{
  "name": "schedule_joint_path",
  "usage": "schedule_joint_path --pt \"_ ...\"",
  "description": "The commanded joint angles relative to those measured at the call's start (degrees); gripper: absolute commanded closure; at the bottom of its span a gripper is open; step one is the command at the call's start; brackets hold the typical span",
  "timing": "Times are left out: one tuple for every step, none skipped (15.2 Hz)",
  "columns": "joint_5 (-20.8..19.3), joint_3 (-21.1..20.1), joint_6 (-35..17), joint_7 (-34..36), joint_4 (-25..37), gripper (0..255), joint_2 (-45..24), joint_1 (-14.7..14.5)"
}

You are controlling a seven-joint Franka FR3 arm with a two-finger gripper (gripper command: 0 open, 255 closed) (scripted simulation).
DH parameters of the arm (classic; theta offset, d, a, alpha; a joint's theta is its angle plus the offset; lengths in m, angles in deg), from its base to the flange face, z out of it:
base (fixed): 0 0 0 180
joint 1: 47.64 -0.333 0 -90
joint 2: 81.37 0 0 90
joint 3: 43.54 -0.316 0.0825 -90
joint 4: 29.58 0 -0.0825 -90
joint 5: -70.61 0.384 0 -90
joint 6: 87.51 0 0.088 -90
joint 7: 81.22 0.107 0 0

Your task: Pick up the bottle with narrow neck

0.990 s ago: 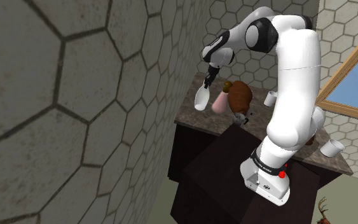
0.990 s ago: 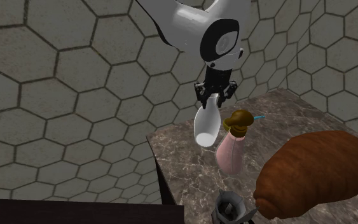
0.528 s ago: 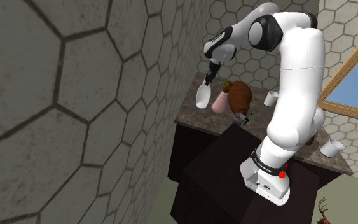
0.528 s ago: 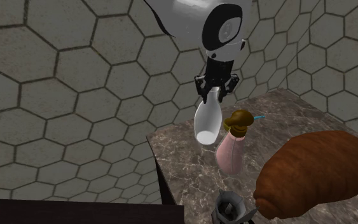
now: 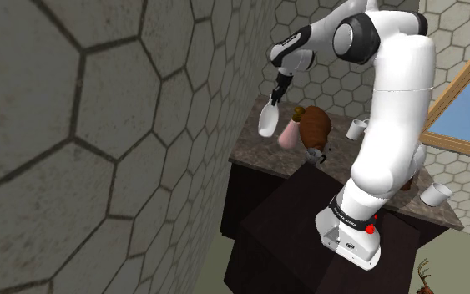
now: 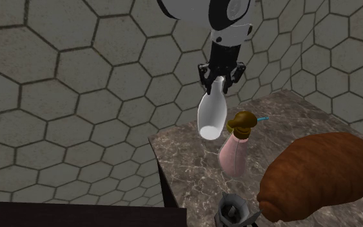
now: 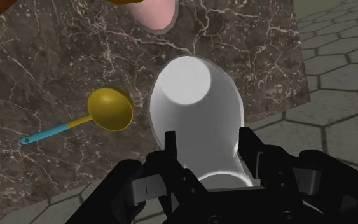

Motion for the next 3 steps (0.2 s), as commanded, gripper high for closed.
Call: schedule_joint_path --pt "-0.46 0.24 1.21 0.34 0.57 255 0.71 -0.13" --pt "-0.5 0.26 1.29 0.37 0.6 255 0.77 -0.14" --pt "-0.5 0.26 1.3 0.37 0.61 255 0.77 -0.14"
